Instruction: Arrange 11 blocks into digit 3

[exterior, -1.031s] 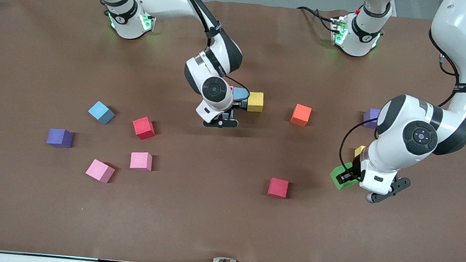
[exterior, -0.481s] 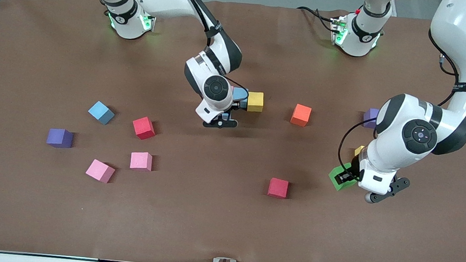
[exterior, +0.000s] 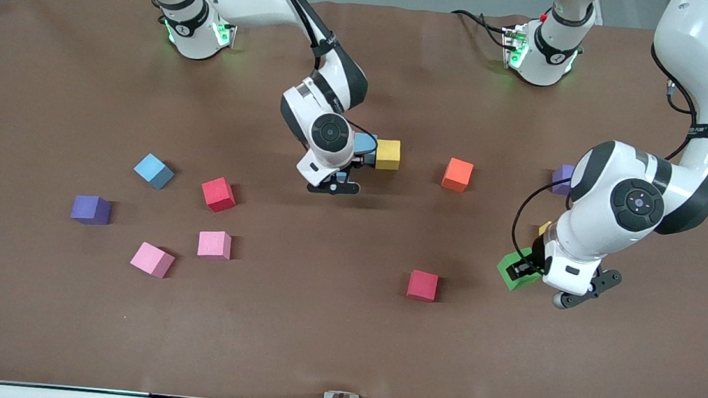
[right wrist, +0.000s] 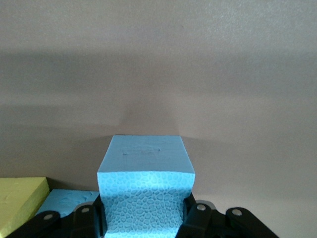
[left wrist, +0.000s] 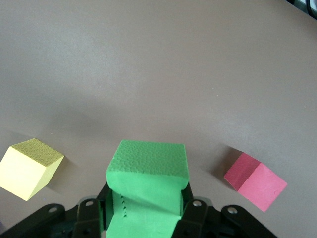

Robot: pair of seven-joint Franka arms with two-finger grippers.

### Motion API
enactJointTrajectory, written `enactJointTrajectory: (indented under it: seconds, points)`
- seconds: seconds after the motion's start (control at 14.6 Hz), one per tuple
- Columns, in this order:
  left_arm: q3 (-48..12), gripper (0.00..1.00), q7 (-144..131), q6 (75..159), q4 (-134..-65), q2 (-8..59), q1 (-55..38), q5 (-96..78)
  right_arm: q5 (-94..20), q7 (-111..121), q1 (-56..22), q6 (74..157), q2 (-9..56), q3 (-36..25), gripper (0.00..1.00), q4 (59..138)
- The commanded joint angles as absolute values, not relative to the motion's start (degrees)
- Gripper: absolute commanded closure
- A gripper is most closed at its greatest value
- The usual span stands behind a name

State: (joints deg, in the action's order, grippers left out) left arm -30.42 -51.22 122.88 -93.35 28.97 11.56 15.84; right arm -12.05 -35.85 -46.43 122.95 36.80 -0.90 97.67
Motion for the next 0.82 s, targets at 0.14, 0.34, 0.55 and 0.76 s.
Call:
enactJointTrajectory:
  seconds: [0.14, 0.34, 0.55, 0.76]
  points:
    - [-30.9, 0.71, -51.0, 121.5, -92.9, 28.4, 11.8, 16.3, -11.2, -37.8, -47.3, 122.8, 35.2, -1.0, 0.7, 99.5]
    - [-30.9, 0.71, -51.0, 121.5, -92.9, 28.4, 11.8, 16.3, -11.2, -37.8, -47.2, 122.1, 35.2, -1.0, 0.7, 99.6]
    - [-30.9, 0.71, -51.0, 121.5, -92.9, 28.4, 11.8, 16.3, -11.2, -37.9, -47.2, 122.1, 35.2, -1.0, 0.7, 99.7]
    - [-30.9, 0.71, -51.0, 121.5, -92.9, 28.4, 11.9, 16.3, -11.2, -38.1, -47.2, 122.1, 35.2, -1.0, 0.7, 99.7]
